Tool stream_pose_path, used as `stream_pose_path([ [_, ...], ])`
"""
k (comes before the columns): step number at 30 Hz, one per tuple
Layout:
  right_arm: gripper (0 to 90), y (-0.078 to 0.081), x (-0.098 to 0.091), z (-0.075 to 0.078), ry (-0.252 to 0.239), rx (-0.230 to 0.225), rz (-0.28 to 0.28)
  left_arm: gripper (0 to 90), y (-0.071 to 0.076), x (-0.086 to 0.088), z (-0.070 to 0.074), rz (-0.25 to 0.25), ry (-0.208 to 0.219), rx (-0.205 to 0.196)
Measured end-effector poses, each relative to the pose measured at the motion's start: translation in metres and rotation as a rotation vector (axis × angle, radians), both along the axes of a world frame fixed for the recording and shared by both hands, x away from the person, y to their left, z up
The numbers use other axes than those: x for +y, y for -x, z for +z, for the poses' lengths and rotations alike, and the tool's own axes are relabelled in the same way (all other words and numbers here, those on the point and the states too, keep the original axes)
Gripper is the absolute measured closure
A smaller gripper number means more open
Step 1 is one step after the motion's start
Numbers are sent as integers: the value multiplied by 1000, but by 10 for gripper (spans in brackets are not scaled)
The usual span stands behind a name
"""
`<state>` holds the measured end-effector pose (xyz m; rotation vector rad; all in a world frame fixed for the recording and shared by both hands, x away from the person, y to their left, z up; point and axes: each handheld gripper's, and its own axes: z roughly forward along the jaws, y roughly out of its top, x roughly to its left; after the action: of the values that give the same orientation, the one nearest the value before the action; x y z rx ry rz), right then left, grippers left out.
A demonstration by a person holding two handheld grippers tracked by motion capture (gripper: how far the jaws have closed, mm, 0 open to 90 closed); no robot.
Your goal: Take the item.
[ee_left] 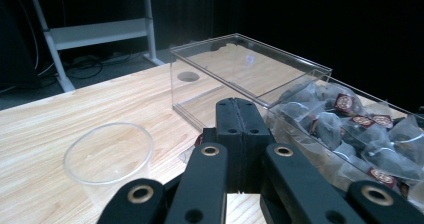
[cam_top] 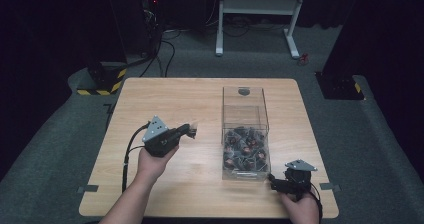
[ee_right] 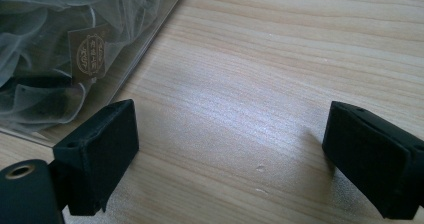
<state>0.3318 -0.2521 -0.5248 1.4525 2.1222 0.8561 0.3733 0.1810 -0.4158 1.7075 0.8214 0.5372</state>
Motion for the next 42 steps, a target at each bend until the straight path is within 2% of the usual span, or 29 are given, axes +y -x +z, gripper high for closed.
stream_pose_path([
  [15,76,0,0,0,0,0,0,900,-15,14,3,53,-4,-6],
  [21,76,0,0,0,1,0,0,900,-28,21,0,80,9,4],
  [33,76,0,0,0,0,0,0,900,-56,22,-7,138,0,18],
  [42,76,0,0,0,0,0,0,900,-74,22,-22,177,-19,78],
])
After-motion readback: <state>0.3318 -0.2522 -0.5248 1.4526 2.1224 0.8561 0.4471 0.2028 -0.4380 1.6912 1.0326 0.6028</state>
